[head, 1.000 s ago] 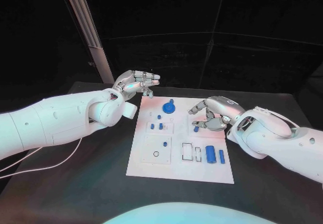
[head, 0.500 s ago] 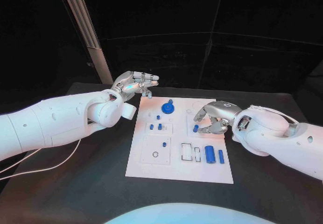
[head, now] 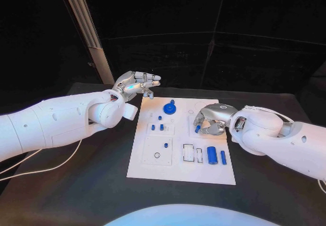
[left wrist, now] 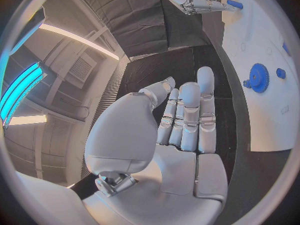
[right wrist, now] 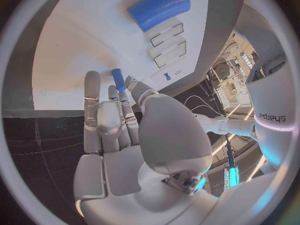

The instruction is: Assemble the parts on the task board

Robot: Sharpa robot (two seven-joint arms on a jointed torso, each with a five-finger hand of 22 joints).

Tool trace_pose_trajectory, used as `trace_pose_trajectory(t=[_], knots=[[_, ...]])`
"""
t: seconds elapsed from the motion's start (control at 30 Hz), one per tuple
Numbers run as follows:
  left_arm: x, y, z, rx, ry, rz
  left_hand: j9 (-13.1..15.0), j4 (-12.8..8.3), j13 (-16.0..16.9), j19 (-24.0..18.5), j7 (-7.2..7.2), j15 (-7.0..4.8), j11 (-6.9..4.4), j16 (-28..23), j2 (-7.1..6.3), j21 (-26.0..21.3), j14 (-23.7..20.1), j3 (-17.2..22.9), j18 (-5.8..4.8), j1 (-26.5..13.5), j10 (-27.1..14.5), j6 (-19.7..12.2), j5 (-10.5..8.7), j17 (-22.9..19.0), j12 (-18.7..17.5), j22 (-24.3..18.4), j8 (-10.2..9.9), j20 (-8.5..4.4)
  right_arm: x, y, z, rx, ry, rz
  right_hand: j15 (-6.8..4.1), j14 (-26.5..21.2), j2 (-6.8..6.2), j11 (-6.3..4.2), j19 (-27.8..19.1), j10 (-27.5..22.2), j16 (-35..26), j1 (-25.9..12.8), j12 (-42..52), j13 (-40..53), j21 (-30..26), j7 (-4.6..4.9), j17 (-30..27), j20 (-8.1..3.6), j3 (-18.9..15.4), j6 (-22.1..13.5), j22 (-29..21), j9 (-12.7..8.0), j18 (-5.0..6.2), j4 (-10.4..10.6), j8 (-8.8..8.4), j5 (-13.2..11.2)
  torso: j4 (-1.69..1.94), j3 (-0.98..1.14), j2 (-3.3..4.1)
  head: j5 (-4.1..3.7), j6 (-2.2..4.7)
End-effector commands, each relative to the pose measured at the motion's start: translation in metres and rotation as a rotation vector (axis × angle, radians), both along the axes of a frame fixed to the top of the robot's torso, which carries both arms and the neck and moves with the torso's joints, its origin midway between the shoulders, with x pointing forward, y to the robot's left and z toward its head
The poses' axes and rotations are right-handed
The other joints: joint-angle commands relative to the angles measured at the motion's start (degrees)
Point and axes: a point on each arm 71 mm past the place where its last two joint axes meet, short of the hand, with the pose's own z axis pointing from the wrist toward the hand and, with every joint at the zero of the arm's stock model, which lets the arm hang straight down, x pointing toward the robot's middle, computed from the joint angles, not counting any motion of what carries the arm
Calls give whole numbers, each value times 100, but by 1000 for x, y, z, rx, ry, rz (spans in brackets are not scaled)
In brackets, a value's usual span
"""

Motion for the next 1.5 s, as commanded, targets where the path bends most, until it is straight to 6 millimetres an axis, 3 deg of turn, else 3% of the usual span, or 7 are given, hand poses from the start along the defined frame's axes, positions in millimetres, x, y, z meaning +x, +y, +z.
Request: trace_pose_trajectory(t=[0.03, 0.47, 0.93, 1.5], knots=[[0, -1, 1, -9, -6, -13, -6, -14, -8, -35, 16, 8, 37, -32, 8, -17, -38, -35, 36, 9, -9, -43, 17, -7, 18, -10, -12, 9, 2, 1, -2, -25, 4, 12, -48, 65, 31, -6, 47, 108, 58, 59, 5, -6, 37, 6, 63, -25, 111, 85, 14, 5, -5, 5, 24, -31, -2, 2, 1, 2, -6], [0, -1, 1, -9, -5, -13, -6, -14, -8, -35, 16, 8, 37, -32, 8, -17, -38, -35, 36, 9, -9, -43, 17, -7, 18, -10, -12, 9, 5, 2, -5, -59, 9, 11, -83, 86, -13, -46, 53, 426, 167, 59, -75, 4, 126, 3, 192, -51, 501, 388, 59, 24, -5, -33, 76, -81, -6, 3, -2, 10, -40], [0, -1, 1, -10, -5, -15, -6, -14, -8, -35, 16, 8, 37, -32, 8, -17, -38, -35, 36, 9, -9, -43, 17, -7, 18, -10, -12, 9, 7, 5, -4, -42, -22, 4, -109, 90, -23, -70, 55, 534, 210, 38, -128, 5, 166, -12, 243, -59, 647, 498, 80, 24, -7, -41, 84, -140, -5, -3, -5, -4, -53], [0, 1, 1, -7, -5, -9, -6, -14, -8, -35, 16, 8, 37, -32, 8, -17, -38, -35, 36, 9, -9, -43, 17, -7, 18, -10, -12, 9, -6, 0, 13, 127, -76, 5, -136, 93, -6, -89, 59, 631, 249, 44, -167, 8, 203, -20, 290, -58, 775, 606, 99, 28, -8, -60, 102, -164, -6, -1, -17, -21, -30]])
